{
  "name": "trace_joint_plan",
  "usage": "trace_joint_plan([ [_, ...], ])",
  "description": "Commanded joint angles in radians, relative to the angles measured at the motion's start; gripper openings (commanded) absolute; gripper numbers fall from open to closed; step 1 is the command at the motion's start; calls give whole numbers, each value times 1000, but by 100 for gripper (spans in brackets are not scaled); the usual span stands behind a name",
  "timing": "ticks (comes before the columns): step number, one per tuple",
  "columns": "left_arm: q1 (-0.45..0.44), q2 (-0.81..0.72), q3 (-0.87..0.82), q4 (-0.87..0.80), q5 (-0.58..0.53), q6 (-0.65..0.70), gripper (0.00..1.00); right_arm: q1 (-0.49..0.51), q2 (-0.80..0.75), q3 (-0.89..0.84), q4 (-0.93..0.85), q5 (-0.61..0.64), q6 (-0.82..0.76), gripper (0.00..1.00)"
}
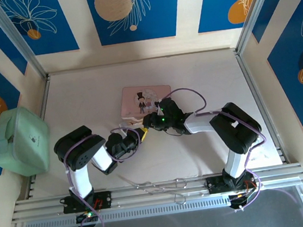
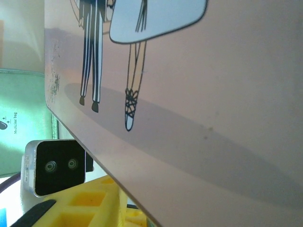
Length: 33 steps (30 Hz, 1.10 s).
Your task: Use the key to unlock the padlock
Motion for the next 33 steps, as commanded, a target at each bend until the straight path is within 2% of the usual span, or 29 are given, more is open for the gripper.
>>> trace_joint_plan([
  [1,21,-4,-27,-48,17,5,0,1,22,-38,-54,-19,31,26],
  [6,28,-5,-25,-47,27,7,0,6,18,-49,-43,-27,40,22],
  [12,38,-7,-15,-47,45,15,0,10,19,-62,-27,-24,52,1],
  [13,40,-13,-10,-47,55,20,0,12,20,-64,-22,-25,57,0],
  [17,27,-70,-27,-47,50,59,28,21,22,-64,-14,-9,84,0],
  [20,6,-115,-75,-48,5,72,36,27,19,-69,-3,3,109,0],
  [22,-6,-119,-97,-47,-14,54,36,30,16,-71,1,14,119,0],
  [25,-29,-102,-85,-47,-20,39,26,36,14,-67,-7,23,123,0],
  [33,-68,-85,-27,-47,-70,28,16,48,21,-69,3,27,139,0],
])
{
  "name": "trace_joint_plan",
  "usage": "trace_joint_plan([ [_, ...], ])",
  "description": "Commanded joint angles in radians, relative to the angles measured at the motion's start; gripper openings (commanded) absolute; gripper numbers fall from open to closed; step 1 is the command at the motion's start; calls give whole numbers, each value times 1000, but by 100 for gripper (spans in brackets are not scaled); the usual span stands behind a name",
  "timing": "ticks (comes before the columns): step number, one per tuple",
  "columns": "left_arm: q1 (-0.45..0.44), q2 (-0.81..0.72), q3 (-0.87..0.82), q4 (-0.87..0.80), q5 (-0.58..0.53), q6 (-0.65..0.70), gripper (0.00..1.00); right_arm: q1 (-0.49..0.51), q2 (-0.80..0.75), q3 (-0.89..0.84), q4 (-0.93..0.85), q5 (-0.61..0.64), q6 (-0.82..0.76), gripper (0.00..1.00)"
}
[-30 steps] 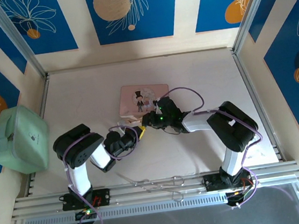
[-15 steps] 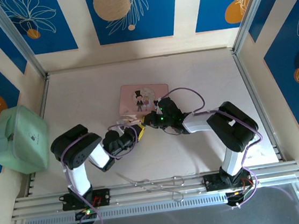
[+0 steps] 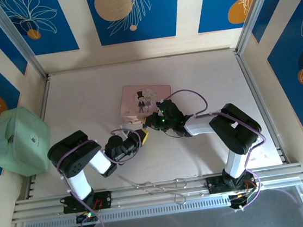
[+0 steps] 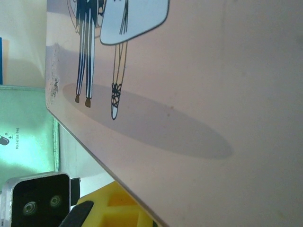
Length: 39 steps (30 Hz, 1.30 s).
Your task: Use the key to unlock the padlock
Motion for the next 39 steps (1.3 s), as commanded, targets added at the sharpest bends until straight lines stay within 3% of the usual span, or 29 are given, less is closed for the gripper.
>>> trace_joint_plan([
  [1,-6,15,9,11,-45,-1,15,24,23,-34,-70,-47,87,0],
  [5,-3,15,9,11,-76,-10,14,28,23,-37,-62,-47,93,0],
  [10,-6,10,-30,11,-124,-53,29,31,19,-37,-61,-47,99,0],
  [39,-30,42,-30,11,-161,-134,34,16,24,-58,-22,-60,133,0],
])
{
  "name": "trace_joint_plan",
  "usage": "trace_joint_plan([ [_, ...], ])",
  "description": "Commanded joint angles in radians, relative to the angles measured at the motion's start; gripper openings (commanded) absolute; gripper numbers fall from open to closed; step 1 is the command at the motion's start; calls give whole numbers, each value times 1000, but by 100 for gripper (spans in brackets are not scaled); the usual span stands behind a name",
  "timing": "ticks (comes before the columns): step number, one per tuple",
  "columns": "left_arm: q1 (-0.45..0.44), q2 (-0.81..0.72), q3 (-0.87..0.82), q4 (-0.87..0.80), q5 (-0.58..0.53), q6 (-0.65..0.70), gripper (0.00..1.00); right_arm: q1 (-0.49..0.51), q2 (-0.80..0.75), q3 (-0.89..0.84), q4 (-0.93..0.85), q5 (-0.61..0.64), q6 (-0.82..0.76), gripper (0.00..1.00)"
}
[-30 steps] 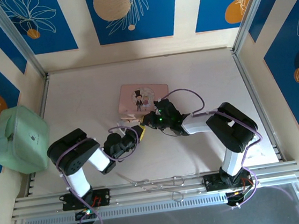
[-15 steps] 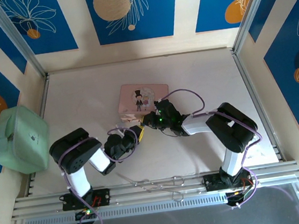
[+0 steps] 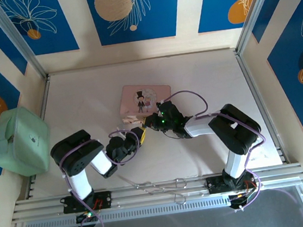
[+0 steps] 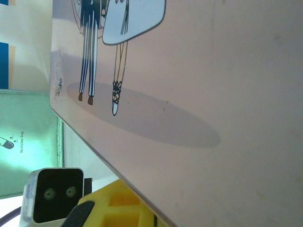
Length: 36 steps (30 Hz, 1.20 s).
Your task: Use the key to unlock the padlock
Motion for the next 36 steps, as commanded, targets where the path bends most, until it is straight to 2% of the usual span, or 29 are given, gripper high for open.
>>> trace_joint_plan([
  [1,-12,12,-23,-7,-22,-22,34,2,24,-39,-69,-85,110,0],
  [5,-23,9,-35,-7,-48,-29,34,1,21,-40,-68,-87,108,0],
  [11,-21,18,17,-7,-48,-21,24,9,20,-39,-71,-90,110,0],
  [17,-5,21,29,-7,-51,-15,22,19,13,-42,-76,-87,113,0],
  [22,0,32,48,-7,-51,9,6,28,15,-42,-82,-82,118,0],
  [26,13,37,59,-18,-34,63,2,31,20,-15,-139,-83,122,0],
  [32,15,-50,109,-306,-10,320,0,53,35,60,-310,-71,151,0],
  [34,10,-121,131,-465,-47,434,0,63,47,88,-390,-60,161,0],
  [36,-13,-215,183,-697,-125,572,0,74,67,100,-431,-57,190,0],
])
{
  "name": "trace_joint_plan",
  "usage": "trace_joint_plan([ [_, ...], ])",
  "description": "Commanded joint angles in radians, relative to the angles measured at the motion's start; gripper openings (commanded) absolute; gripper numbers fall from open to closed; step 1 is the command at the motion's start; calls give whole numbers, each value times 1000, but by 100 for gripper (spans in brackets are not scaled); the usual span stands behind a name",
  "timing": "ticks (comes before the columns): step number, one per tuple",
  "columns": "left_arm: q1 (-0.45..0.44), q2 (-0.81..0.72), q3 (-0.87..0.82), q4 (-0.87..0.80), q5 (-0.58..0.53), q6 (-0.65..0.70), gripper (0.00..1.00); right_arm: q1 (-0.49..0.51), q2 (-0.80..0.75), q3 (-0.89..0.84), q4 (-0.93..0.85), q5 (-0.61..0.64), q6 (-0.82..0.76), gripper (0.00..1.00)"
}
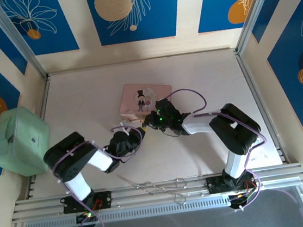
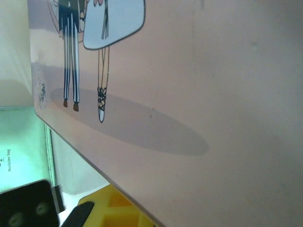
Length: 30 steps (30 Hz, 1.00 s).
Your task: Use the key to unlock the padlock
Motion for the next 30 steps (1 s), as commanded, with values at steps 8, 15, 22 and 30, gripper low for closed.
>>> trace_joint_plan([
  [8,-143,-141,206,-569,-330,645,0,72,95,26,-274,-140,164,0],
  [15,-238,-83,237,-535,-469,784,0,101,118,22,-339,-145,224,0],
  [22,-283,-114,276,-682,-487,780,0,142,131,8,-409,-90,229,0],
  [30,-268,-333,287,-1046,-432,540,72,49,107,-96,-203,-136,118,0],
])
